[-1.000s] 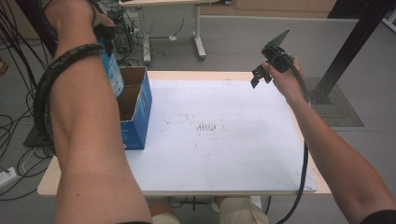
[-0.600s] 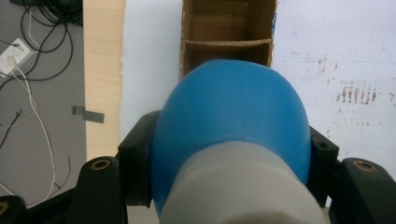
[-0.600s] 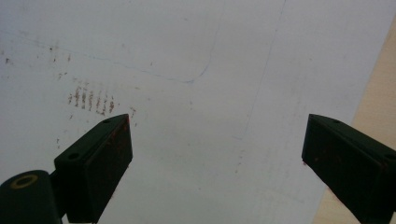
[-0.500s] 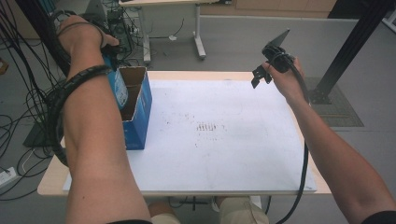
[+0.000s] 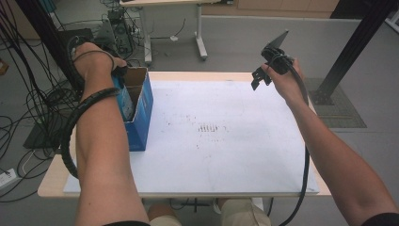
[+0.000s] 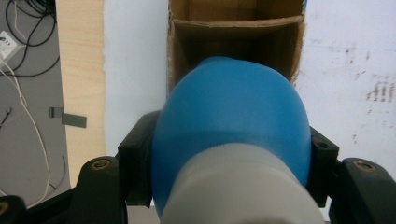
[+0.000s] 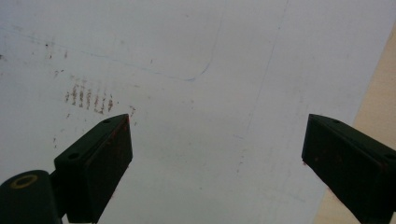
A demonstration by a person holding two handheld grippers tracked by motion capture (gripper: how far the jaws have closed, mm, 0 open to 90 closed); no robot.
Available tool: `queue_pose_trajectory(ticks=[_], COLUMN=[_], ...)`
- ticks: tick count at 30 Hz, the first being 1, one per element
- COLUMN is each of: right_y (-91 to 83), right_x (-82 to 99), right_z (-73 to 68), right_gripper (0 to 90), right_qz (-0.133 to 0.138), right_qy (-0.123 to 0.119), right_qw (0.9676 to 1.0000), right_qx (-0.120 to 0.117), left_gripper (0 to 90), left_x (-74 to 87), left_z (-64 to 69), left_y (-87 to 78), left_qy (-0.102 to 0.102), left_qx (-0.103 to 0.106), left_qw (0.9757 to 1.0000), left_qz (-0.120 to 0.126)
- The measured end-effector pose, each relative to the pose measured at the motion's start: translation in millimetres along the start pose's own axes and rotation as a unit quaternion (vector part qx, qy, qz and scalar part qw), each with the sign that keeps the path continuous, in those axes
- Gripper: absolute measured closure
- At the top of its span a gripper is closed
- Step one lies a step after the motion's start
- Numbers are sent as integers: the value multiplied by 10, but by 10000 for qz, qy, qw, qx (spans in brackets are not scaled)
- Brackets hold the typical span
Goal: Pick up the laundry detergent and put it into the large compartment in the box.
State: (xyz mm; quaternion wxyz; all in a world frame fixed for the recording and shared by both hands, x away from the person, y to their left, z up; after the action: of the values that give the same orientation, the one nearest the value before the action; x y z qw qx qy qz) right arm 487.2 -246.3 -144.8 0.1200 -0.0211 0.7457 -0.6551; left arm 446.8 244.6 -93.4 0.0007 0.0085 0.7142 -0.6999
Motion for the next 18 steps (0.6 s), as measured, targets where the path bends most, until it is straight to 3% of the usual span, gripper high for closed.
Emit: queue_pose_trajectory(ticks=[8, 18], right_y=[18, 45], right_x=[5, -10], right_z=[10, -9], right_gripper=[86, 86], right_qz=[-19, -53], right_qy=[18, 23], right_qw=[10000, 10000], right_qx=[29, 52], left_gripper=[373, 372], left_x=[3, -34], left_z=[23, 100], left_y=[303, 564], left_qy=[56, 169], left_qx=[1, -31], left_qw=[10000, 9998], left_qz=[-46, -129])
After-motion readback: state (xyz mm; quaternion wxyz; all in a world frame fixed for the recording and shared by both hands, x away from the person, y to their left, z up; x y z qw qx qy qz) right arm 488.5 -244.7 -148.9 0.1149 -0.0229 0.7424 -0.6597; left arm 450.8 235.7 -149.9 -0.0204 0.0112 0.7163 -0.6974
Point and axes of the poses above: each handheld gripper's, and its own axes: y roughly forward along the jaws, x roughly out of its underside, z roughly to its right, the point moved 1 cm from there along y, roughly forward along the jaws, and after that the axes turned 5 degrees about y, right-handed, at the moved point
